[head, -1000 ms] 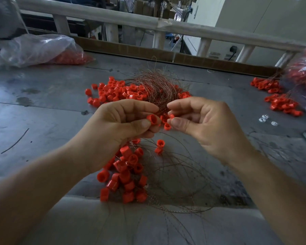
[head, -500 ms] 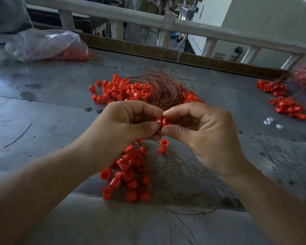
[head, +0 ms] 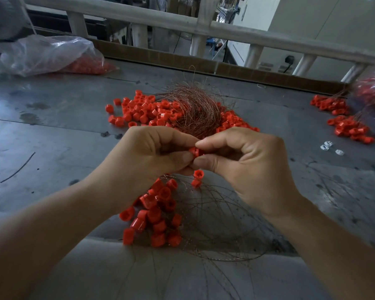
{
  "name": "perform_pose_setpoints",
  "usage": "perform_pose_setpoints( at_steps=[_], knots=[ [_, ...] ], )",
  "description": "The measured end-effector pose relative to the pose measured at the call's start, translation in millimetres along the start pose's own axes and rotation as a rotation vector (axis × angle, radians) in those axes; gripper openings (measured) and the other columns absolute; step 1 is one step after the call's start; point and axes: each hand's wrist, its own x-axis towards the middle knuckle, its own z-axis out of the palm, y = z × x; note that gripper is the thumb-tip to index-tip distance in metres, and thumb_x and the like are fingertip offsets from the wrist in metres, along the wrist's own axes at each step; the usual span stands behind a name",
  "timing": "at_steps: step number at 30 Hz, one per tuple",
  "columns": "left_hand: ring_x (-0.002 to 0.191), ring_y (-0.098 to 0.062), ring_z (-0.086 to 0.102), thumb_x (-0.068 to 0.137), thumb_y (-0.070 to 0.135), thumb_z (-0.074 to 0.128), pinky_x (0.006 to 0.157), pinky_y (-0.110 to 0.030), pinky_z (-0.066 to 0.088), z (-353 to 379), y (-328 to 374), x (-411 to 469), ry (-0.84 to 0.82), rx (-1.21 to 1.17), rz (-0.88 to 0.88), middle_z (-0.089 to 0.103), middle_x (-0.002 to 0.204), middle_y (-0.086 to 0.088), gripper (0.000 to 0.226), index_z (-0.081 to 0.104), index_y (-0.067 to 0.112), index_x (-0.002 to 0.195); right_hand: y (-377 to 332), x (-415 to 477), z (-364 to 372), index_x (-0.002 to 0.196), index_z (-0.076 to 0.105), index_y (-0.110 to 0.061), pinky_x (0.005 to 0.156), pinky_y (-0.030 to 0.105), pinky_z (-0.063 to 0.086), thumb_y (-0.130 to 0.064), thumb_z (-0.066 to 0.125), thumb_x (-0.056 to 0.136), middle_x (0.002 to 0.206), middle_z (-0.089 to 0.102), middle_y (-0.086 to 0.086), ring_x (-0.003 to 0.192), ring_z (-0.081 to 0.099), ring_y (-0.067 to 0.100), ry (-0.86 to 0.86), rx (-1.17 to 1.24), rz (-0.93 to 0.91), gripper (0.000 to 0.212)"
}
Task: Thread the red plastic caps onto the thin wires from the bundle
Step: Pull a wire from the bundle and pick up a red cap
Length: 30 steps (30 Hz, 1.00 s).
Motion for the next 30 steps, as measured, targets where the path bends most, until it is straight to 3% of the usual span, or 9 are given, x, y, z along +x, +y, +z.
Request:
perform_pose_setpoints(
  at_steps=[5,9,18,24,30],
  knots=[
    [0.063,-0.008,0.069,0.06,0.012,0.062,0.059,-0.012,0.051,0.2,-0.3,-1.0,0.001,0.027,0.004,0.073,0.07,0.001,0.022,0.074,0.023,0.075,-1.6,0.2,-2.3,0.082,0.072,-0.009,0.065,0.02,0.053,-0.02,0.073,0.062,0.074,0.066,-0.005,0.073,0.064,0.007,-0.004,-0.075,-0.039,0.023],
    [0.062,-0.01,0.069,0.06,0.018,0.063,0.058,-0.014,0.052,-0.9,-1.5,-1.7,-0.035,0.014,-0.012,0.073,0.069,0.0,0.027,0.075,0.032,0.079,-4.9,-1.7,-2.5,0.081,0.072,-0.011,0.064,0.02,0.053,-0.022,0.073,0.062,0.073,0.065,-0.009,0.072,0.065,0.006,-0.003,-0.039,-0.031,0.022],
    [0.066,-0.015,0.07,0.059,0.02,0.075,0.058,-0.018,0.053,-7.3,-0.6,-3.3,-0.122,-0.091,-0.056,0.072,0.07,-0.006,0.025,0.075,0.024,0.083,-5.8,-0.5,-3.2,0.077,0.07,-0.015,0.064,0.021,0.054,-0.025,0.076,0.06,0.074,0.066,-0.01,0.07,0.065,0.006,-0.044,0.03,0.007,0.021],
    [0.066,-0.018,0.07,0.061,0.021,0.068,0.057,-0.02,0.054,-11.5,2.3,-3.3,-0.236,-0.108,-0.112,0.071,0.074,-0.009,0.039,0.067,0.021,0.1,-4.3,1.0,-9.1,0.094,0.063,-0.032,0.069,0.021,0.052,-0.032,0.07,0.059,0.078,0.063,-0.006,0.072,0.062,0.011,-0.254,0.136,0.053,0.035],
    [0.063,-0.022,0.069,0.059,0.02,0.069,0.056,-0.024,0.054,-12.9,2.1,-3.8,-0.323,-0.084,-0.187,0.07,0.072,-0.014,0.054,0.055,0.022,0.112,-2.7,2.4,-13.5,0.081,0.07,-0.029,0.072,0.013,0.046,-0.033,0.071,0.06,0.077,0.058,-0.018,0.079,0.058,0.0,-0.492,0.173,0.139,0.022]
  ],
)
